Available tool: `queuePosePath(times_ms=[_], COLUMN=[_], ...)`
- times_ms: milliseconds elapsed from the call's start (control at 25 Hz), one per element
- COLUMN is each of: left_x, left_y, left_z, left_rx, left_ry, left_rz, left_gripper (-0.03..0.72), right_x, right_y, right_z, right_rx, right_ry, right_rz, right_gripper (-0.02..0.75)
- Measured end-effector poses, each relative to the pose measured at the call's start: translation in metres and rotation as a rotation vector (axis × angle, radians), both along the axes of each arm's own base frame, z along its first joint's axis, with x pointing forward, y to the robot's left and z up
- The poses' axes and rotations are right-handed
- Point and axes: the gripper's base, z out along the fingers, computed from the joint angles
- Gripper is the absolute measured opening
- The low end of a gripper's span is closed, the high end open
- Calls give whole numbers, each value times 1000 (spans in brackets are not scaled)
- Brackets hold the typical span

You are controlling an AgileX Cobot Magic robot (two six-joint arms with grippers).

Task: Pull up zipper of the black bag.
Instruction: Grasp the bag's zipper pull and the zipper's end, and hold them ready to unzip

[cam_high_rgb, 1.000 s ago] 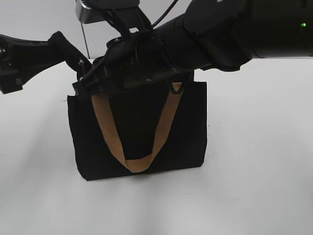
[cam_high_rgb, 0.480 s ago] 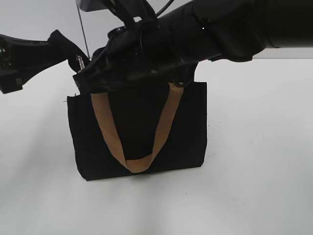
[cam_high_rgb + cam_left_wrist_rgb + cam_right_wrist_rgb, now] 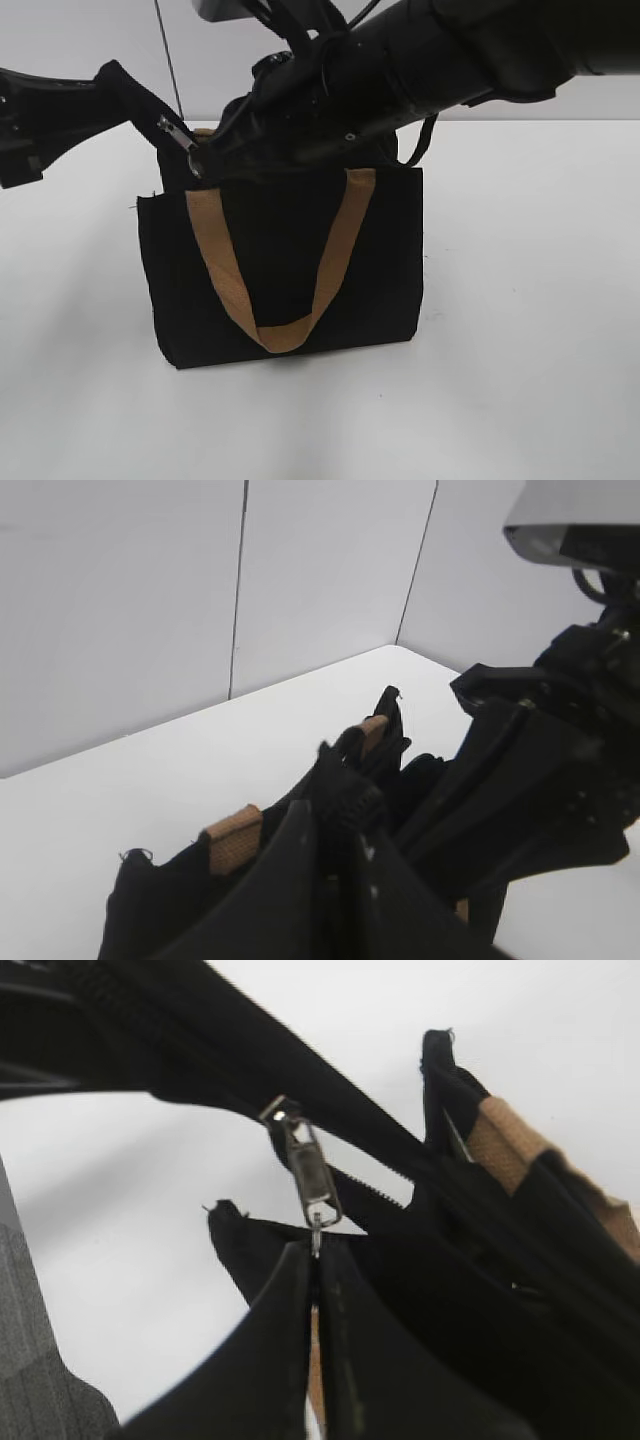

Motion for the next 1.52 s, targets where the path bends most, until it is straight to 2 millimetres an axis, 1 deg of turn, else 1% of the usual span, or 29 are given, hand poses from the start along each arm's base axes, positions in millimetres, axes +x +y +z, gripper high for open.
queuePosePath(times_ms=[240,360,640,920,1120,1520], left_x=[-3,-5,-3,-3,-2,-4], left_y=[3,4,6,7,10,14], left_z=[4,5,4,2,1,6], left_rx=[20,24,47,59,88,107], left_ry=[-18,-23,-12,-7,0,-14], left_rz=[30,39,73,85,123,165], left_gripper=[20,20,20,20,20,20], right_x=[9,11,10,22,28,31], right_y=[-14,-16,-23,-43,-55,-62], right_z=[-2,-2,9,8,7,6], right_rx=[-17,-16,-3,10,20,12], right_ry=[37,41,26,87,130,144], right_rz=[-44,-50,-57,-119,-153,-171], right_gripper=[-1,-1,-1,-1,-1,-1])
